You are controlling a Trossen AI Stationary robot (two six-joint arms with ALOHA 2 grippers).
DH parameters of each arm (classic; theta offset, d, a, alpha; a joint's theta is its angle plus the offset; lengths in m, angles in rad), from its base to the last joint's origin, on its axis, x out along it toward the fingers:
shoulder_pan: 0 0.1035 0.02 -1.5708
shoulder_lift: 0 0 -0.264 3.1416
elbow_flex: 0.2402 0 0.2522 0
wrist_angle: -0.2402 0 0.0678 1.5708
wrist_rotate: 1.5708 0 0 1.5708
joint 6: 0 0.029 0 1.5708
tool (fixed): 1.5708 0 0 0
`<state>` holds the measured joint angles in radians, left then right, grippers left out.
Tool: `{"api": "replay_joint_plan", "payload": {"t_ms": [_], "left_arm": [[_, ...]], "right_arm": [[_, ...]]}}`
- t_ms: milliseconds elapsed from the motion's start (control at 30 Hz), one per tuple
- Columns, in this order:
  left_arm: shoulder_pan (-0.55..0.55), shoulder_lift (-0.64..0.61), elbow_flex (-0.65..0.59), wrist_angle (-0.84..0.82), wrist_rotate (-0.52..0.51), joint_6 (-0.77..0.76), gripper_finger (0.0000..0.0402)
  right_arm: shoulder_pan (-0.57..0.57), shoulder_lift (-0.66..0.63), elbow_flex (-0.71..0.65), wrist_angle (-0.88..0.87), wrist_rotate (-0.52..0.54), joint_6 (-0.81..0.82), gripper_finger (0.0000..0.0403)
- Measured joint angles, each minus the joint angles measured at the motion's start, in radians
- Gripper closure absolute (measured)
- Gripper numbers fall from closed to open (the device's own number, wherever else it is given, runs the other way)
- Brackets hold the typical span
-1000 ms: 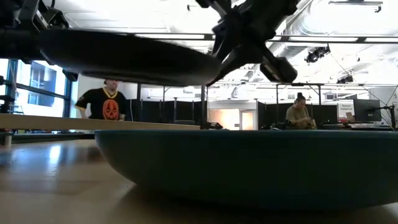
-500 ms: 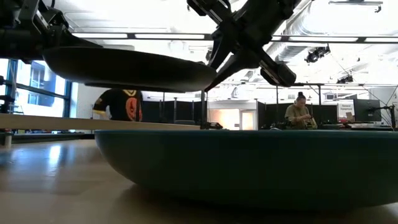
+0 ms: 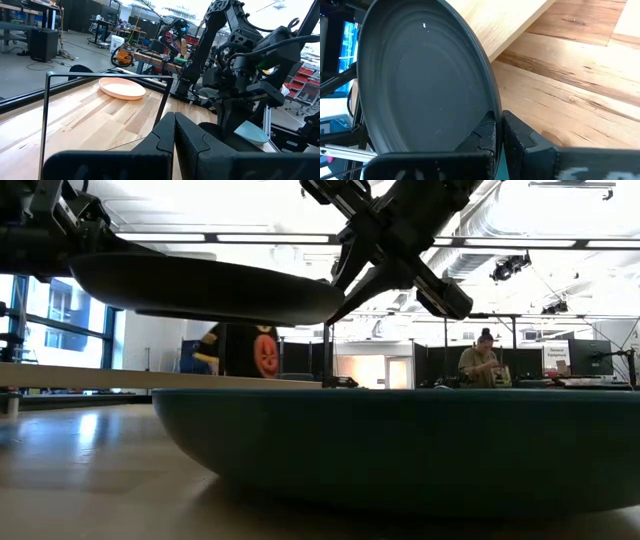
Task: Place and stack plates onto a shelf
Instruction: Put the black plate on the shelf
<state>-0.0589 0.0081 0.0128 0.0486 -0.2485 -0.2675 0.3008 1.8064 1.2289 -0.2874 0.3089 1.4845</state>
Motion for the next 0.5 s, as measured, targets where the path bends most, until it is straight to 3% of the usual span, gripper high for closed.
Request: {"api": "replay_joint_plan", "payload": {"t_ms": [500], "left_arm": [[0.000, 0.000, 0.000, 0.000, 0.000, 0.000, 0.0401]], "right_arm": [[0.000, 0.000, -0.001, 0.000, 0.019, 0.000, 0.0403]]}}
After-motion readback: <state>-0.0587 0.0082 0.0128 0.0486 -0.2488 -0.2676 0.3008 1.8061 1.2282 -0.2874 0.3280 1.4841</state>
